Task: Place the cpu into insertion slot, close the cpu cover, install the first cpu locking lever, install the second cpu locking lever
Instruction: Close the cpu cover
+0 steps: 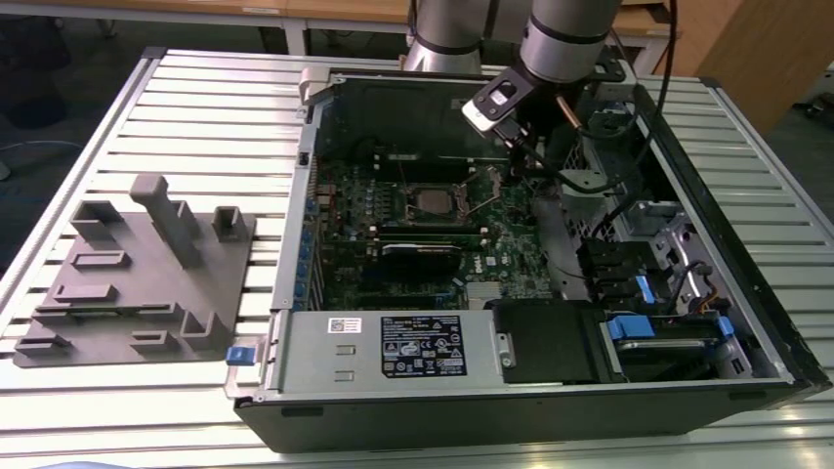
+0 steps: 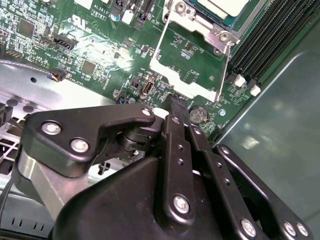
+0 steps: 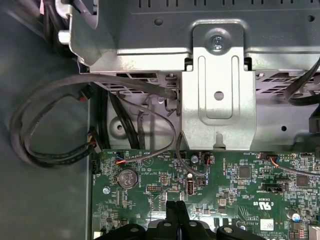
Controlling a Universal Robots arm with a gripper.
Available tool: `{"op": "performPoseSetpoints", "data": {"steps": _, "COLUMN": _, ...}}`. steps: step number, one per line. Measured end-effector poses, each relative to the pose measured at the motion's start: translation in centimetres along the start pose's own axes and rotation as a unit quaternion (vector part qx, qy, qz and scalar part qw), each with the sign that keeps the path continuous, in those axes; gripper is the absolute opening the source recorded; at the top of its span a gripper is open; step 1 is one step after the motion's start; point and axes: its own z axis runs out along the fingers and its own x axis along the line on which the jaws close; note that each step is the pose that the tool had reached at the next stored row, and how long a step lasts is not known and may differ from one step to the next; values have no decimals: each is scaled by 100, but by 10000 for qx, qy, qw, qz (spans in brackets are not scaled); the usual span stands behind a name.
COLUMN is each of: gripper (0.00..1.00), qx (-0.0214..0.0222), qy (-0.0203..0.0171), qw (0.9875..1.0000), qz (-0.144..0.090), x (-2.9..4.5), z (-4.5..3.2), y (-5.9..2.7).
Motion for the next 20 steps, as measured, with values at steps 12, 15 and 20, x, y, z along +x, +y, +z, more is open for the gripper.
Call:
{"op": "performPoseSetpoints", "data": {"steps": 12, "gripper": 11, "qx": 0, "qy": 0, "qw": 10000, "qz": 0, "x": -2, "z": 51, "y": -9}}
{"op": "performPoseSetpoints", "data": {"steps": 15, "gripper": 11, "qx": 0, "qy": 0, "qw": 10000, "qz": 0, "x": -2, "z": 52, "y": -9}}
{"op": "performPoseSetpoints", "data": {"steps": 20, "gripper": 11, "qx": 0, "qy": 0, "qw": 10000, "qz": 0, "x": -3, "z": 78, "y": -10}}
